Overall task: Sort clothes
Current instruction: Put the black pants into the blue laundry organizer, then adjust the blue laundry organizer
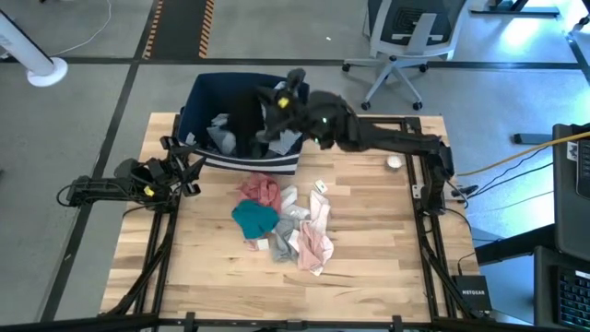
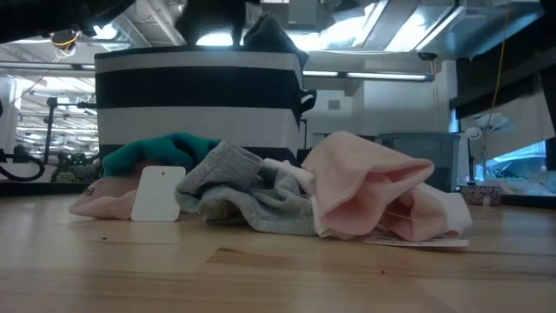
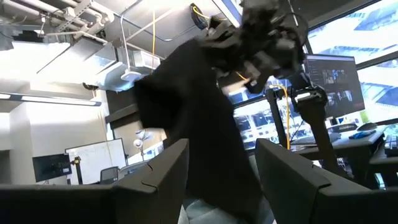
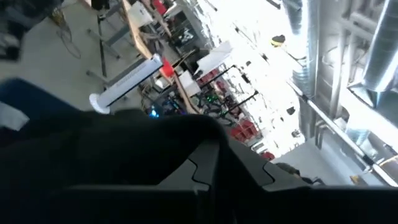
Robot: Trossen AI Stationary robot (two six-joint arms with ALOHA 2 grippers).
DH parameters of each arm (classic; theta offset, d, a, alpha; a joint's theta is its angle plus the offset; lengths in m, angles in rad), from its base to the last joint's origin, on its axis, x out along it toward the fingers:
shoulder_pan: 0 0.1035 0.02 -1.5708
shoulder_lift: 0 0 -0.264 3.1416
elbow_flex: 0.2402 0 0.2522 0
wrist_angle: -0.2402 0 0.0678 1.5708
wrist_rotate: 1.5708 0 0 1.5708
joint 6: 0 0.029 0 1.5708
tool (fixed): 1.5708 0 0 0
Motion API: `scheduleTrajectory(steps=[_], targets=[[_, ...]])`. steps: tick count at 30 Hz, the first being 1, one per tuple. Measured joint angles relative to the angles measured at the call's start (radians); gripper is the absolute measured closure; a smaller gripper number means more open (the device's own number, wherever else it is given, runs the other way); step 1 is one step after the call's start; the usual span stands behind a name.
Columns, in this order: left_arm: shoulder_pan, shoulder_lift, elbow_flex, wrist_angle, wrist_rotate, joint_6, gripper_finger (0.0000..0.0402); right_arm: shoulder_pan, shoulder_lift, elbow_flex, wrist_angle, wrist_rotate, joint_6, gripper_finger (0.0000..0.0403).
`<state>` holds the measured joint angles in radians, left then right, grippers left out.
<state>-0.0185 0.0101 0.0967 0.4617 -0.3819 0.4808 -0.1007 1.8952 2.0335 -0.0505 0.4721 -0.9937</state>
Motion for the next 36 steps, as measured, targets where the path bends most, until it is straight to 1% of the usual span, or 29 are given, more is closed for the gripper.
scheduleTrajectory(steps=[4,7,9,13,16,18,22,24,28,30,34,36], targets=[[0.0,0.0,0.0,0.0,0.0,0.001,0.0222,-0.057,0.016,0.0,-0.037,-0.005,0.089,0.0363],[0.0,0.0,0.0,-0.001,0.0,-0.002,0.0222,-0.074,0.022,0.0,-0.124,-0.005,0.131,0.0351],[0.0,0.0,0.0,-0.001,0.0,-0.006,0.0222,-0.073,0.025,0.0,-0.192,0.006,0.131,0.0332],[0.0,0.0,0.0,-0.009,0.0,-0.007,0.0222,-0.068,0.025,0.009,-0.373,0.068,0.126,0.0278],[0.0,0.0,0.0,-0.011,0.001,-0.008,0.0222,-0.056,0.025,0.075,-0.525,0.103,0.126,0.0239],[0.0,0.0,0.0,-0.011,0.0,-0.009,0.0222,-0.043,0.023,0.148,-0.619,0.112,0.128,0.0221],[0.0,0.0,0.0,-0.011,0.0,-0.009,0.0222,0.023,0.018,0.276,-0.766,0.114,0.154,0.0204],[0.0,0.0,0.0,-0.01,0.001,-0.009,0.0222,0.073,0.018,0.324,-0.843,0.141,0.157,0.0203],[0.0,0.0,0.0,-0.008,0.001,-0.01,0.0222,0.173,-0.028,0.292,-0.908,0.265,0.16,0.0203],[0.0,0.0,0.0,-0.009,0.0,-0.026,0.0222,0.215,-0.042,0.292,-0.99,0.292,0.219,0.0203],[0.0,0.0,0.0,-0.009,0.0,-0.033,0.0222,0.298,-0.049,0.29,-1.184,0.279,0.408,0.0203],[0.0,0.0,0.0,-0.009,0.0,-0.006,0.0222,0.349,-0.049,0.247,-1.249,0.279,0.511,0.0203]])
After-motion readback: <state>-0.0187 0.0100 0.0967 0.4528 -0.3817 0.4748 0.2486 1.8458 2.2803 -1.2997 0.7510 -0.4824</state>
